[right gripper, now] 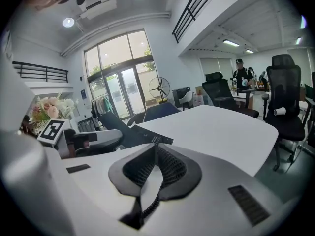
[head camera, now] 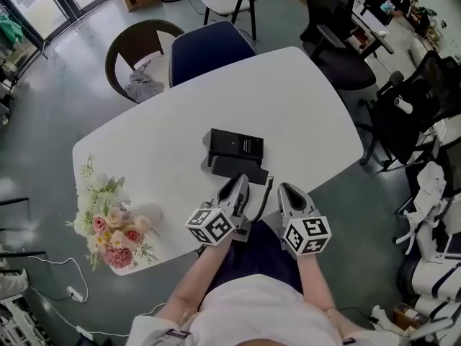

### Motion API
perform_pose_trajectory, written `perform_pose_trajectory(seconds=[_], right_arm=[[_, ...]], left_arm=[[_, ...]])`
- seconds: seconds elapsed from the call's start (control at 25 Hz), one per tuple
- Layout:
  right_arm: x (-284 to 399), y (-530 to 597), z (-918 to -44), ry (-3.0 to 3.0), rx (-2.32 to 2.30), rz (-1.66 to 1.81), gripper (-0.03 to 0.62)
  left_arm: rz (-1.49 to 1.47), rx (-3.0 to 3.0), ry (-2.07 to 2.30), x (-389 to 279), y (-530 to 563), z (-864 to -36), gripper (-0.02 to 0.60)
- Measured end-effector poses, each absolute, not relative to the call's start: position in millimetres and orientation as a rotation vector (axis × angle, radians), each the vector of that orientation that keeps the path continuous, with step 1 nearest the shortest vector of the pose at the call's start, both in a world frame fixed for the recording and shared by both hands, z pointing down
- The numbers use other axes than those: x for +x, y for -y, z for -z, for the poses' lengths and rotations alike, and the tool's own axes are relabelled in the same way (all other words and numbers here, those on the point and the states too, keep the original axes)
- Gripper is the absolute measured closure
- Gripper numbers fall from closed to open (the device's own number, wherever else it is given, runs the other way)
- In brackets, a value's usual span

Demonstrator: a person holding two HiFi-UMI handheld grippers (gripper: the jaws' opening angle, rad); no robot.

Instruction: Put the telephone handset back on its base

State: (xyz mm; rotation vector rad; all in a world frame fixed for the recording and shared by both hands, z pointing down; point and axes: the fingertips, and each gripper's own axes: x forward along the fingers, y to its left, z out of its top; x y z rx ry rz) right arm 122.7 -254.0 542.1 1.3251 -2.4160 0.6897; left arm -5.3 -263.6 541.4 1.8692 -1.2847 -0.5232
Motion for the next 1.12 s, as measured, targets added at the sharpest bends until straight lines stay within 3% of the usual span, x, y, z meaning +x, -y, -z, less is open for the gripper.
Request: perform_pose_trajectory(seconds=[0.44,1.12], right_arm=[[131,262,-554,2.411,1.194,-0.709,0.551],[130,258,-559,2.373,1.181,-0.708,0.551]], left_arm=[[0.738,1.691,1.355,1,277,-563,0.502],[0.683,1.637,1.376,-9,290,-599,0.502]])
